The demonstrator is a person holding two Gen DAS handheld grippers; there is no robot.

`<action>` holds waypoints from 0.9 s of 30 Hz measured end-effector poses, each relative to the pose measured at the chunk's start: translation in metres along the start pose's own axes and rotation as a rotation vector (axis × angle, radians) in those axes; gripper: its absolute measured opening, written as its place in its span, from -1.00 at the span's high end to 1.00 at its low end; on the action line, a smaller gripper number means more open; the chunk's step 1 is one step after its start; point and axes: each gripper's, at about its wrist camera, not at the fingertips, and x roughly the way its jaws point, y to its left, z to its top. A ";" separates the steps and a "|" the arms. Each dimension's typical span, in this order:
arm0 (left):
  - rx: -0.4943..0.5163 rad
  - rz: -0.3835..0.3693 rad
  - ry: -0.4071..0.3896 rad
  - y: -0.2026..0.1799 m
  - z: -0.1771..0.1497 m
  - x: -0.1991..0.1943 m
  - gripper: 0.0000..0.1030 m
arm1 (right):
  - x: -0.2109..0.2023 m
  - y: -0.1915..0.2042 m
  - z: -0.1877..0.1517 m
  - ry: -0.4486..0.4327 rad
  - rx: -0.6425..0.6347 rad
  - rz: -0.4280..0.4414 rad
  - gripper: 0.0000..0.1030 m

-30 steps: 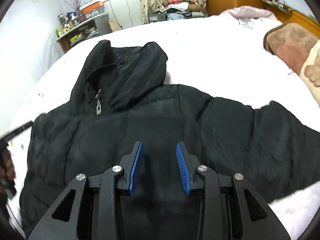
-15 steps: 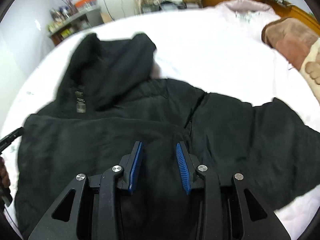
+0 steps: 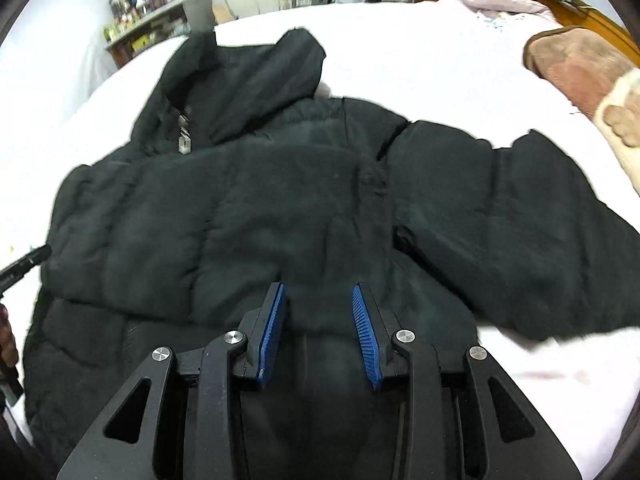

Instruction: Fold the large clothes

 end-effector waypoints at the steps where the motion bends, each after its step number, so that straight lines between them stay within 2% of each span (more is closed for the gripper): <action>1: 0.002 -0.009 -0.016 -0.003 -0.005 -0.013 0.03 | -0.011 0.000 -0.005 -0.013 0.008 0.002 0.28; 7: 0.042 -0.038 -0.074 -0.026 -0.037 -0.079 0.03 | -0.080 -0.003 -0.048 -0.085 0.058 0.016 0.28; 15: 0.074 -0.089 -0.101 -0.055 -0.080 -0.149 0.03 | -0.161 0.005 -0.107 -0.148 0.068 -0.006 0.28; 20: 0.075 -0.107 -0.118 -0.067 -0.099 -0.179 0.02 | -0.200 0.007 -0.130 -0.178 0.080 -0.009 0.27; 23: 0.077 -0.112 -0.125 -0.070 -0.108 -0.191 0.02 | -0.218 0.008 -0.140 -0.203 0.084 0.003 0.09; 27: 0.075 -0.118 -0.125 -0.073 -0.117 -0.202 -0.03 | -0.232 0.010 -0.151 -0.220 0.068 0.008 0.08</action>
